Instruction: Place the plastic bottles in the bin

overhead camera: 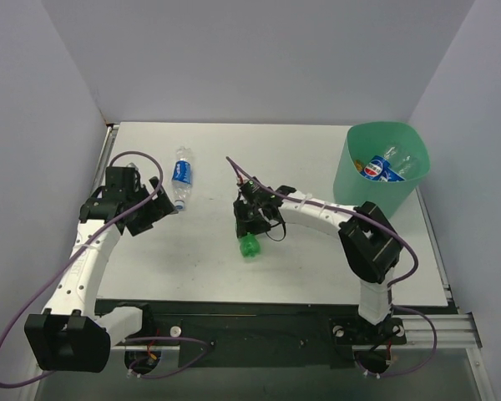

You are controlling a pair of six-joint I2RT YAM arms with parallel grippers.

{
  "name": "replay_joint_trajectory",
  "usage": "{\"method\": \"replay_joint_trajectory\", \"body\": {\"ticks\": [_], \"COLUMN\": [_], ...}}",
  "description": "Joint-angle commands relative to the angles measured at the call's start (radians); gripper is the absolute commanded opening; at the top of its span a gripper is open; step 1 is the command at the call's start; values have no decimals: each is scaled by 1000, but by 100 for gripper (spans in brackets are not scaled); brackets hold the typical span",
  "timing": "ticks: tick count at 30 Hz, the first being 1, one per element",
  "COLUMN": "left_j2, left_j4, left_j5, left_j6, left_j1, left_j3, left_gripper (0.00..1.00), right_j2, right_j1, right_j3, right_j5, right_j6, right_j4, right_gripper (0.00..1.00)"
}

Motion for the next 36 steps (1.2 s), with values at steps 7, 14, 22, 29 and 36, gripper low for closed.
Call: {"method": "replay_joint_trajectory", "body": {"ticks": [7, 14, 22, 29, 36], "left_j2": [-34, -23, 107, 309, 516], "left_j4": [88, 139, 114, 116, 197], "left_j5": [106, 177, 73, -160, -245], "left_j6": [7, -1, 46, 85, 108], "left_j1": [14, 16, 16, 14, 3], "left_j3": [-62, -87, 19, 169, 272], "left_gripper": [97, 97, 97, 97, 97], "right_j2": [-443, -506, -450, -472, -615], "right_j1": [-348, -688, -807, -845, -842], "right_j3": [174, 309, 292, 229, 211], "right_j5": [165, 228, 326, 338, 341], "right_j6": [-177, -110, -99, -90, -114], "right_j4": [-177, -152, -128, -147, -178], "right_gripper": [32, 35, 39, 73, 79]}}
